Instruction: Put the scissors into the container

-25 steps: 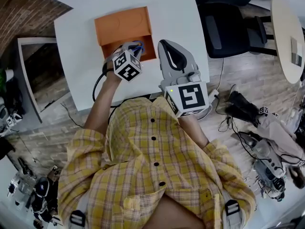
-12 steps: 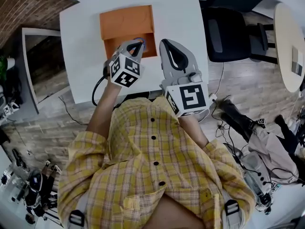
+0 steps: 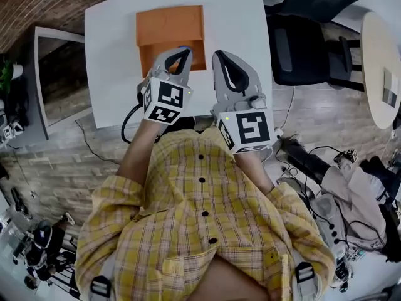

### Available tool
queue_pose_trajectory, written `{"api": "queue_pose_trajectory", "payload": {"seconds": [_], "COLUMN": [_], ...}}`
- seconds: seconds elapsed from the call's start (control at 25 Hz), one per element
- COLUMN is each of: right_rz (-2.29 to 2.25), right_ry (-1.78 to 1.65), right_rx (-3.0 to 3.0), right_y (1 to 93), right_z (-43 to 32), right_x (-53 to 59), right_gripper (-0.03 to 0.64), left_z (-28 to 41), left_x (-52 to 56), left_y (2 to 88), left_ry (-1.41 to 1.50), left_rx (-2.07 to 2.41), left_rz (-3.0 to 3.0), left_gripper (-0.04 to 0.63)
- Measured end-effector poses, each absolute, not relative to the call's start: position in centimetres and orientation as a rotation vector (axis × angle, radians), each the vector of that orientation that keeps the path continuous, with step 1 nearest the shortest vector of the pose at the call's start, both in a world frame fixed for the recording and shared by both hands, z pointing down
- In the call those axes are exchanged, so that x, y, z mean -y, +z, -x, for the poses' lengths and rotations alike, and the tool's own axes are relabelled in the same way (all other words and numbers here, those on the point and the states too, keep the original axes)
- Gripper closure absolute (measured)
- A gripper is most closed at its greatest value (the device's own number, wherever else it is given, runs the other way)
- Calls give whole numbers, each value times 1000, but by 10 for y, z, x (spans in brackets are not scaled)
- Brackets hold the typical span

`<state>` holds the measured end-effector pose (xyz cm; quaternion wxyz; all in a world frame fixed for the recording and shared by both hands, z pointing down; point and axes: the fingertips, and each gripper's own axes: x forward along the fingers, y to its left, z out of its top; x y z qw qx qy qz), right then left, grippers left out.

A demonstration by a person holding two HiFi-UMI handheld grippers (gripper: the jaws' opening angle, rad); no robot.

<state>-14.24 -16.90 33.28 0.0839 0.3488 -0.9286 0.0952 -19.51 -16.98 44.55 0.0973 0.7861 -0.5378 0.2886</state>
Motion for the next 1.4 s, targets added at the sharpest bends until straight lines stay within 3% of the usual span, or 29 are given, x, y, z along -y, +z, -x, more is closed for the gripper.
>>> {"api": "queue_pose_trajectory", "payload": {"seconds": [0.8, 1.4], "right_rz": [-992, -926], "right_ry": [200, 82], "right_rx": [2811, 2881], "right_y": [311, 283], "right_z": [132, 128], "right_x": [144, 136], "right_gripper": [611, 611], "left_z": [185, 179], "left_x": [126, 112], "left_y": [337, 293], "left_ry": [366, 211], "left_rx": [1949, 2100], "left_rz": [-2269, -2222], "left_gripper": [591, 591]}}
